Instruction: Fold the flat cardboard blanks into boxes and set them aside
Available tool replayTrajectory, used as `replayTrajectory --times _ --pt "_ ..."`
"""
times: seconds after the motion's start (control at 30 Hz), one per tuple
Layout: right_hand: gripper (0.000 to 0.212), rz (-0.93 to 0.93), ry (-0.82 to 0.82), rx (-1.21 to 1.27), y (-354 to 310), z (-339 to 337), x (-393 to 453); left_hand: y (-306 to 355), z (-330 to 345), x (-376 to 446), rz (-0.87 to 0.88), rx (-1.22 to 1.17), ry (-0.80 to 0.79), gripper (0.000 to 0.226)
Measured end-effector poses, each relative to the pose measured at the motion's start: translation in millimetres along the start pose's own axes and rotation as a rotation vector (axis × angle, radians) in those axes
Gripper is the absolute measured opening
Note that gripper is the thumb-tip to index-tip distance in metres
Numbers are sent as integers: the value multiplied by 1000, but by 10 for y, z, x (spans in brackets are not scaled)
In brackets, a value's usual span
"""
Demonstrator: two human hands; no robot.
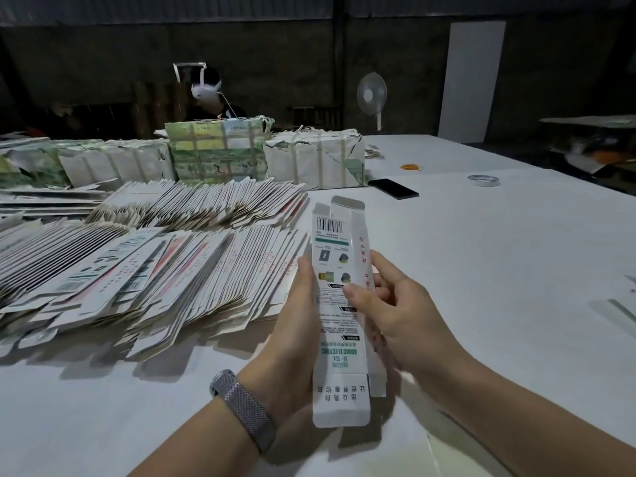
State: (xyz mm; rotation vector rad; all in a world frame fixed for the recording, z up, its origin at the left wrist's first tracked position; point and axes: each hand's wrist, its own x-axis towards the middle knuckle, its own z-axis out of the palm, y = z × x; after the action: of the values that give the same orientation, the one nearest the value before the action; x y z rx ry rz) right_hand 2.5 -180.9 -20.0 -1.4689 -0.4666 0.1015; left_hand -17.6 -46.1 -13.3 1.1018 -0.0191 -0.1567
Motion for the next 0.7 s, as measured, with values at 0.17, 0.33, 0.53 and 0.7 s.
replayTrajectory --times 0.17,0.33,0.53,0.7 --pt "41 -19 -6 21 -7 -11 -12 -22 -23 30 38 31 23 71" --pt "41 -12 -37 29 -21 -37 -4 -31 -71 48 23 91 20 51" --pt "41 -27 0 34 -85 -103 5 43 -108 58 87 276 40 38" --pt "23 -30 92 69 -135 -149 29 70 -100 45 149 349 -2 38"
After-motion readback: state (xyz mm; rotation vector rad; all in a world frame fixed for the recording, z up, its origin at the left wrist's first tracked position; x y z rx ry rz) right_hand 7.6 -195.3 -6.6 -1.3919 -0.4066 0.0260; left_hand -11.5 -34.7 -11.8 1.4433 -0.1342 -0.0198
